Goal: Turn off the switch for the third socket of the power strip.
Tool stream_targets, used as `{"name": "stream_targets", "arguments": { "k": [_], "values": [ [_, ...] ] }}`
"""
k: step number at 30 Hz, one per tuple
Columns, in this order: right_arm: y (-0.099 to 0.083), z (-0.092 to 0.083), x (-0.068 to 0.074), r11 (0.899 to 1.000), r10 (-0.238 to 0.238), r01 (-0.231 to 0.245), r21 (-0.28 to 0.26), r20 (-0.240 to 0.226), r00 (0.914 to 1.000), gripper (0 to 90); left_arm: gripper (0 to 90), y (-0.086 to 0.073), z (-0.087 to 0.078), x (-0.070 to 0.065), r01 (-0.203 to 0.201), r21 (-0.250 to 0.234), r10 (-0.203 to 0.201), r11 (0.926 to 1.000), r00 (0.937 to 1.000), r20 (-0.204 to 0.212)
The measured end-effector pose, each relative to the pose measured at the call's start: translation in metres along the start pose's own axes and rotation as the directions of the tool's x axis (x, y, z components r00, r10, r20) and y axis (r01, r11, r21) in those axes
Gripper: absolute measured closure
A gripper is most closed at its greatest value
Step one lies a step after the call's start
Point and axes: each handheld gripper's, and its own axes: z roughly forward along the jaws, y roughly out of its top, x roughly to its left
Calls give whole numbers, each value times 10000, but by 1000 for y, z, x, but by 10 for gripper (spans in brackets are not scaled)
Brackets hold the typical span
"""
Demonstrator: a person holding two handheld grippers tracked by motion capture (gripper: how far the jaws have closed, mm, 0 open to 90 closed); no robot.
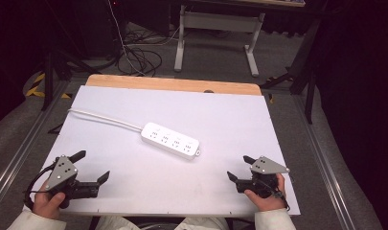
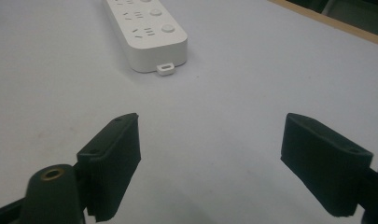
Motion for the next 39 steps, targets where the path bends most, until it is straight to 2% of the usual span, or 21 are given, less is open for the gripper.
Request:
{"name": "stream_targets", "arguments": {
  "k": [5,12,18,27,35,39],
  "values": [
    [0,0,0,10000,-49,49,52,-49,10000,231,3,0,0,0,2,12,-2,10000,10000,29],
    [1,-1,1,10000,-12,13,52,-59,10000,232,3,1,-1,0,-132,91,132,9999,9999,7],
    [5,1,4,9998,-119,121,139,-129,9998,230,3,1,-1,-1,-67,83,66,9999,10000,36],
    [25,6,5,9983,-311,326,491,-321,9990,220,3,1,-2,0,-115,112,114,9999,9999,89],
    [42,10,5,9978,-379,407,525,-528,9979,224,3,1,-2,0,-193,129,192,9997,9998,68],
    [51,13,6,9977,-435,468,500,-651,9969,224,3,1,-2,0,-91,146,90,9999,9999,60]
  ]
}}
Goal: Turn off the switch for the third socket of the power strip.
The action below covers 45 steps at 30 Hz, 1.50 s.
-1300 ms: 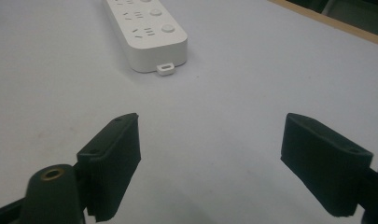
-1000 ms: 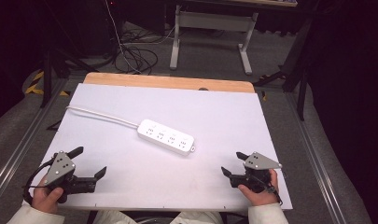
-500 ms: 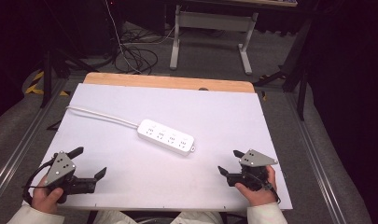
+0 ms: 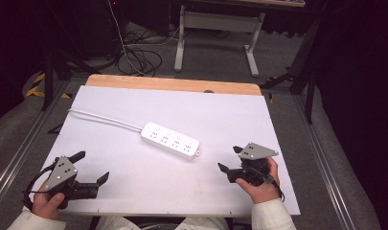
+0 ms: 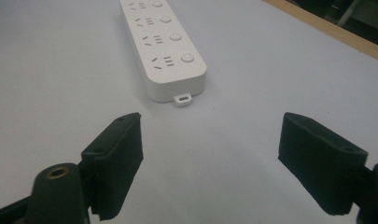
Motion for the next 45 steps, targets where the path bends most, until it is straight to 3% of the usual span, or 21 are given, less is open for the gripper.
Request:
{"name": "stream_targets", "arguments": {
  "k": [12,19,26,35,39,40,45],
  "values": [
    [26,5,0,9995,-310,307,-116,-231,9993,226,3,0,0,0,-2,88,2,10000,10000,28],
    [40,8,0,9971,-740,745,146,-363,9966,226,3,0,0,1,-60,112,60,9999,10000,10],
    [48,12,0,9960,-871,880,159,-518,9949,252,3,0,0,1,-63,135,63,9999,10000,4],
    [68,17,1,9916,-1226,1259,303,-943,9880,475,3,-1,-1,2,147,147,-148,9998,9999,41],
    [77,23,2,9890,-1315,1390,500,-1300,9827,640,3,-1,0,2,48,194,-49,9998,10000,39],
    [81,27,2,9882,-1351,1432,541,-1313,9821,705,3,-1,0,3,51,192,-52,9998,10000,53],
    [88,33,2,9877,-1385,1465,544,-1300,9818,810,3,-1,-1,3,95,167,-97,9998,9999,114]
  ]
}}
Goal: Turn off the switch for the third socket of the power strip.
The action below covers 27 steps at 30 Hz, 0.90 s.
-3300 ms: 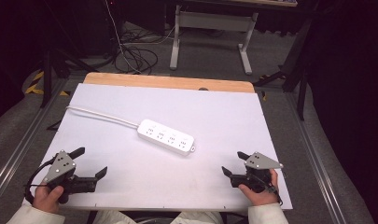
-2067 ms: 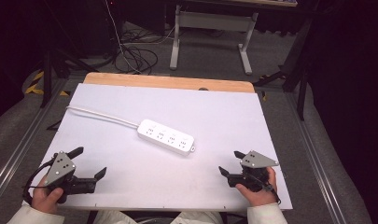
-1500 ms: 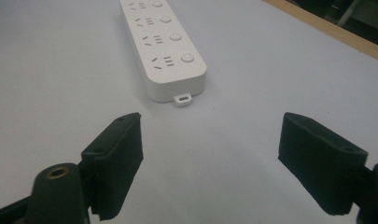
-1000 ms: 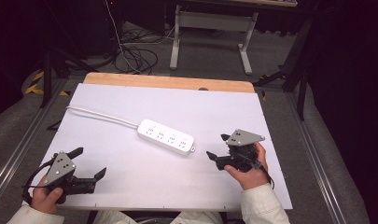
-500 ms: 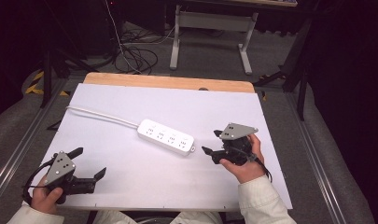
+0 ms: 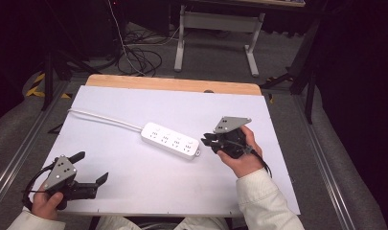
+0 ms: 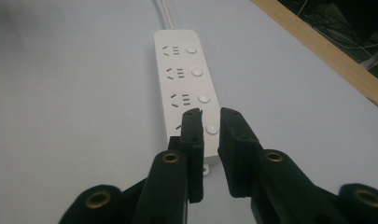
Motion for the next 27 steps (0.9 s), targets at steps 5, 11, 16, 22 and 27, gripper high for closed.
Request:
{"name": "stream_targets", "arguments": {
  "k": [5,11,16,22,27],
  "values": [
    [8,7,-2,9999,-41,43,131,-214,9998,874,3,0,0,0,-5,8,5,10000,10000,2],
    [15,15,-3,9999,111,-108,98,-354,9993,900,3,0,0,0,-14,9,14,10000,10000,1],
    [18,24,-7,9996,224,-219,153,-313,9993,900,3,0,0,0,-17,11,17,10000,10000,-1],
    [22,36,-10,9992,378,-374,104,-315,9988,900,3,0,0,0,-48,35,48,10000,10000,7],
    [25,47,-11,9983,557,-551,162,-406,9976,900,3,0,0,1,-63,51,63,10000,10000,15]
  ]
}}
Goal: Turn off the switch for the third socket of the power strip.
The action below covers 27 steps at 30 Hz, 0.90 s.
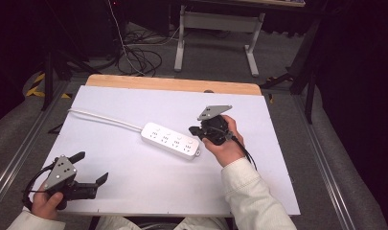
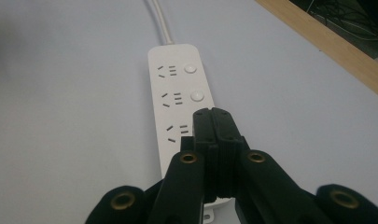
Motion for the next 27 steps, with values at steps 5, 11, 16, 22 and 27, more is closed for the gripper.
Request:
{"name": "stream_targets", "arguments": {
  "k": [5,11,16,22,27],
  "values": [
    [2,11,-1,9999,114,-114,95,-34,9999,900,3,0,0,0,50,-38,-50,10000,10000,14],
    [3,24,-2,9993,262,-262,263,-5,9997,900,3,0,0,0,52,-30,-52,10000,10000,30],
    [3,38,-2,9981,366,-363,491,-47,9993,900,2,0,0,0,58,-35,-58,10000,10000,26],
    [2,52,-3,9973,437,-430,600,-111,9990,900,3,0,0,0,43,-18,-43,10000,10000,43],
    [-2,65,-3,9953,517,-507,826,-102,9986,900,3,0,0,0,122,-42,-122,9999,9999,74]
  ]
}}
